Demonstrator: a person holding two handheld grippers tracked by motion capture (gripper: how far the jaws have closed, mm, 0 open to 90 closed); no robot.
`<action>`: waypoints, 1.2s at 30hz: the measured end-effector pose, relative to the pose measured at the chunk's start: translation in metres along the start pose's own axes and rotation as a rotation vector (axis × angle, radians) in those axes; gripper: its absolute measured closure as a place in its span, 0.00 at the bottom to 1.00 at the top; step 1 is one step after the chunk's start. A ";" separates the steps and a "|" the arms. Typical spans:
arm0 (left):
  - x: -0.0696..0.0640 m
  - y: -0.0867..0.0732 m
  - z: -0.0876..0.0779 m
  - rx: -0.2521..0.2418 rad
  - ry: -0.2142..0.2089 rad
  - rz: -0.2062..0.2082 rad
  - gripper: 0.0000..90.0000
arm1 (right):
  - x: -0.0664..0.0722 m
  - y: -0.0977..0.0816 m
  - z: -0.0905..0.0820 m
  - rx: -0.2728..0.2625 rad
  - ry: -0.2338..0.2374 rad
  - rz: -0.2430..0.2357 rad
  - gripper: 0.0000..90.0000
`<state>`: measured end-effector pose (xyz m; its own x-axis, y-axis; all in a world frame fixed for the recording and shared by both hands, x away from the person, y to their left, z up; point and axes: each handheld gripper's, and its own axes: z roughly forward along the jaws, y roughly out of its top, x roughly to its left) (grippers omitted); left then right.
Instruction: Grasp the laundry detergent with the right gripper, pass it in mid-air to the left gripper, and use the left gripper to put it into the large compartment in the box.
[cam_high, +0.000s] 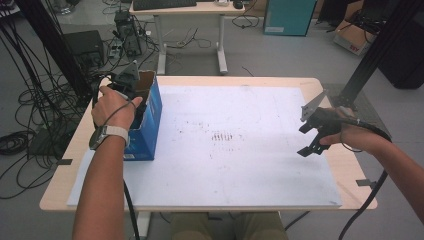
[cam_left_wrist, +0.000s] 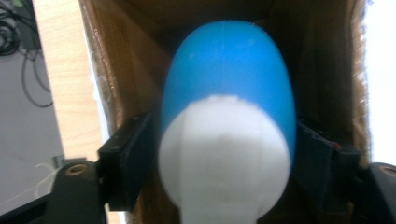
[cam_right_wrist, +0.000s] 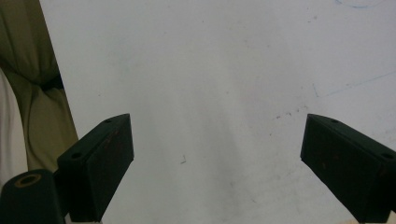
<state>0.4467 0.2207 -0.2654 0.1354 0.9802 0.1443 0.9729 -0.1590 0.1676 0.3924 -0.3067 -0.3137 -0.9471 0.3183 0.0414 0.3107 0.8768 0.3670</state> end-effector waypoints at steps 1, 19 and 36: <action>0.001 0.000 -0.001 -0.012 -0.008 -0.001 0.27 | 0.000 -0.001 0.000 -0.003 0.001 -0.003 0.11; 0.014 0.000 -0.049 -0.094 -0.044 0.023 0.12 | 0.001 -0.002 -0.001 -0.001 -0.006 0.009 0.11; -0.006 0.000 -0.109 -0.204 -0.063 0.168 0.08 | 0.002 -0.003 -0.011 0.003 -0.018 0.010 0.11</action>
<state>0.4255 0.2017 -0.1599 0.3088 0.9426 0.1270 0.8792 -0.3339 0.3400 0.3893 -0.3124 -0.3042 -0.9422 0.3339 0.0280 0.3207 0.8744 0.3641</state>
